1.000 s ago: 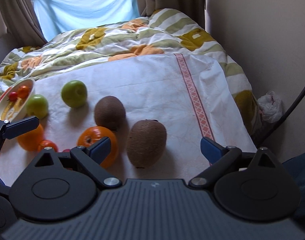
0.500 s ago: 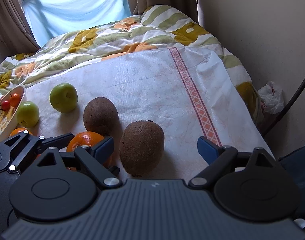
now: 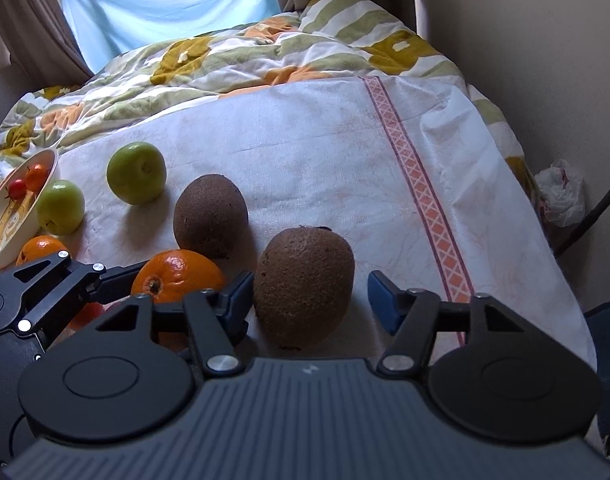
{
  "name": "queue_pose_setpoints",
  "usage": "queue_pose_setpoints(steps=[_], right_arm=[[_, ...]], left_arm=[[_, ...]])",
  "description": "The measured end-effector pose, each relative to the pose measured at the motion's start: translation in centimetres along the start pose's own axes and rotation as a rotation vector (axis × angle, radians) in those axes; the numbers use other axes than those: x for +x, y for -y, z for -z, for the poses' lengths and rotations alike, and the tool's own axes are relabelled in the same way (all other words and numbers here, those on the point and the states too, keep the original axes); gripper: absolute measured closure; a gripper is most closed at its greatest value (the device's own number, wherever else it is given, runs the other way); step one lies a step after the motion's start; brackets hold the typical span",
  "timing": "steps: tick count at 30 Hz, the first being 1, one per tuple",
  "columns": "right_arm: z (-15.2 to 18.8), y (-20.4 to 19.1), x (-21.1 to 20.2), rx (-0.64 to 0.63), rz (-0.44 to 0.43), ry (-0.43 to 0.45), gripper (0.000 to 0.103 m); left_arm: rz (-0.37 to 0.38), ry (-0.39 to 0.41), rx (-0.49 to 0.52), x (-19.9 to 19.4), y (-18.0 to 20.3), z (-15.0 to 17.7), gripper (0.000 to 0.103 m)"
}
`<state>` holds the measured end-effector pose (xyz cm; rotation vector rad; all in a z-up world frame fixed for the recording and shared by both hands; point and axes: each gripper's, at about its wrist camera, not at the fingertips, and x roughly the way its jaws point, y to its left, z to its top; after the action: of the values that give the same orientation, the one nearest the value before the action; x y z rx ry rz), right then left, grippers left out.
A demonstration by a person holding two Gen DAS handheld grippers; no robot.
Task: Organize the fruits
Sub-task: 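Grasp a large orange with the left tool while the right tool grasps a kiwi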
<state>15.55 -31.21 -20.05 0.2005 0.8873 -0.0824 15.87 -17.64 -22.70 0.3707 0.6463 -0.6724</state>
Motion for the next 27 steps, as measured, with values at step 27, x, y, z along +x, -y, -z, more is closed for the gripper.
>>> queue_pose_setpoints(steps=[27], right_arm=[[-2.9, 0.4, -8.1, -0.014, -0.036, 0.069, 0.037]], left_arm=[[-0.098, 0.085, -0.087, -7.6, 0.8, -3.6, 0.038]])
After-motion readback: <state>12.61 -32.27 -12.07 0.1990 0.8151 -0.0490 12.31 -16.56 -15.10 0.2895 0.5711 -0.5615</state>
